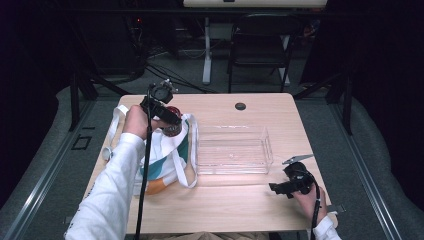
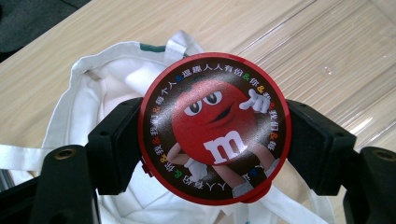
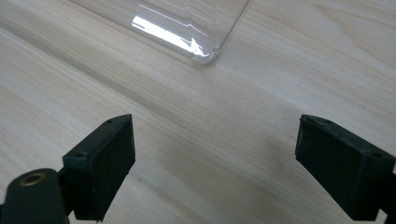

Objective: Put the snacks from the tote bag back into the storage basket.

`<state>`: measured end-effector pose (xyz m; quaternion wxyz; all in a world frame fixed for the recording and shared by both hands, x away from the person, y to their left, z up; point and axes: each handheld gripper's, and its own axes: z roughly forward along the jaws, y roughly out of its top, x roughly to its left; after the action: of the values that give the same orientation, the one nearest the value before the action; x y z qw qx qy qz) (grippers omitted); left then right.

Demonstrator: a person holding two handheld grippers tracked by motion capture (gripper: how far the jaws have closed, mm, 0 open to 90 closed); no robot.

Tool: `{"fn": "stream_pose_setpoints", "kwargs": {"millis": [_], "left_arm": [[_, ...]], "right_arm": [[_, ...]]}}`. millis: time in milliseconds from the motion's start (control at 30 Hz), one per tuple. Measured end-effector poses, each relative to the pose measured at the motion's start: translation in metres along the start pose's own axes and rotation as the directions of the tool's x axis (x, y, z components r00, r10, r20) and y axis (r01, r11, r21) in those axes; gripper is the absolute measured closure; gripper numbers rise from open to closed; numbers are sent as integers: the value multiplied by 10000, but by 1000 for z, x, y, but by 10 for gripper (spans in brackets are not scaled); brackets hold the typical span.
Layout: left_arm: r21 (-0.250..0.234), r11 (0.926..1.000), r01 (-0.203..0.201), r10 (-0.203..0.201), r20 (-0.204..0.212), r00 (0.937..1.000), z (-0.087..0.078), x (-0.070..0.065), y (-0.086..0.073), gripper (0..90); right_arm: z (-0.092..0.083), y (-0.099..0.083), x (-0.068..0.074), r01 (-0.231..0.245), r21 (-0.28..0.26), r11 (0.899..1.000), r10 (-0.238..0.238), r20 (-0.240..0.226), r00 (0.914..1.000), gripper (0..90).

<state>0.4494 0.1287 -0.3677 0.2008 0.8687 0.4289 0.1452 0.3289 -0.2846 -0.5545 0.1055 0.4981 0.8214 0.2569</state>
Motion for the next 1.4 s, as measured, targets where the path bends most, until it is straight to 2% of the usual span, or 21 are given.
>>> {"fn": "stream_pose_setpoints", "kwargs": {"millis": [300, 333, 500, 667, 1400], "left_arm": [[-30, 9997, -234, 235, 140, 9996, 2, -8, 7, 260], [1, 9997, -263, 263, 173, 9995, 2, -9, 7, 260], [-42, 9992, -394, 395, 276, 9988, 2, -15, 12, 260], [-53, 9983, -572, 574, 388, 9976, 3, -22, 16, 260], [-78, 9963, -860, 864, 838, 9927, 15, -42, 25, 260]], "right_arm": [[-1, 0, 0, 148, 134, 9998, -148, 28, 9999, 116], [0, 0, 1, 33, -7, 10000, -33, -10, 10000, 116], [-1, 0, 0, 123, 111, 9999, -123, 1, 9999, 116], [0, 0, 1, 5, -70, 10000, -5, -20, 10000, 115], [-1, 0, 1, 28, -62, 10000, -28, 15, 10000, 115]]}}
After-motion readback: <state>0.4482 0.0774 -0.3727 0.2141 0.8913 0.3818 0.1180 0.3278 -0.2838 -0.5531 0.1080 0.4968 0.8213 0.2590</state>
